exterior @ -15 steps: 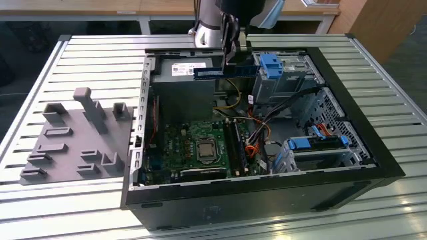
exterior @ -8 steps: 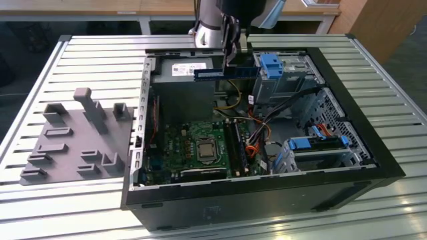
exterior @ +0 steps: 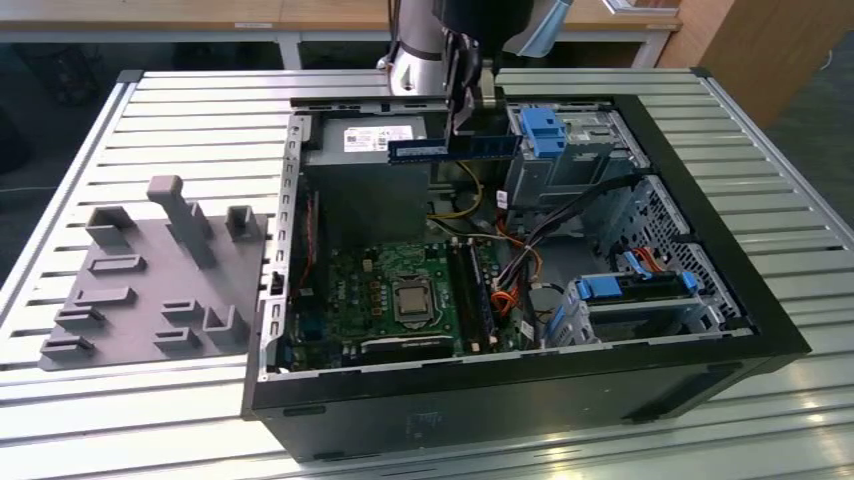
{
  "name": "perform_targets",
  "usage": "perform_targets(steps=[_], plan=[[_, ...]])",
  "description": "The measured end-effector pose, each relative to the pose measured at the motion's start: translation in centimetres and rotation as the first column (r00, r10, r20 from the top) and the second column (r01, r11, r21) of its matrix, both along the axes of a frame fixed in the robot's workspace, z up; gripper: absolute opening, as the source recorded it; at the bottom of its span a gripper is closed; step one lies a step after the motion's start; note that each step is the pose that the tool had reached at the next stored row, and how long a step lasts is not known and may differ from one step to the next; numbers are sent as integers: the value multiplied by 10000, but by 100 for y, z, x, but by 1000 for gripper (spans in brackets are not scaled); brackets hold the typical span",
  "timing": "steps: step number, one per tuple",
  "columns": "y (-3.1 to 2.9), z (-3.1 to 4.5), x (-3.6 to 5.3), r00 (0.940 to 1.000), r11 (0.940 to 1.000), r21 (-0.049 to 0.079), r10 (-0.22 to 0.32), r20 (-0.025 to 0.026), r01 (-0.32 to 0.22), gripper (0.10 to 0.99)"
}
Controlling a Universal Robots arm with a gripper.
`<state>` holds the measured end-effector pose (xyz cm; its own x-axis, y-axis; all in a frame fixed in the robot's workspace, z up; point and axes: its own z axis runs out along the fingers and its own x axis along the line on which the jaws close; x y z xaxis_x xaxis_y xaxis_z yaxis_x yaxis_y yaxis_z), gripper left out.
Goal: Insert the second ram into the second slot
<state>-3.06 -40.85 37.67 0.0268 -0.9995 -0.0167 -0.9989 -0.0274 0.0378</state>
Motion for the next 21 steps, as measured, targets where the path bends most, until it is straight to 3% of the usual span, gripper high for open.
perform_targets(steps=[21], plan=[[-43,0,0,10000,10000,-4,0,0,0,141]])
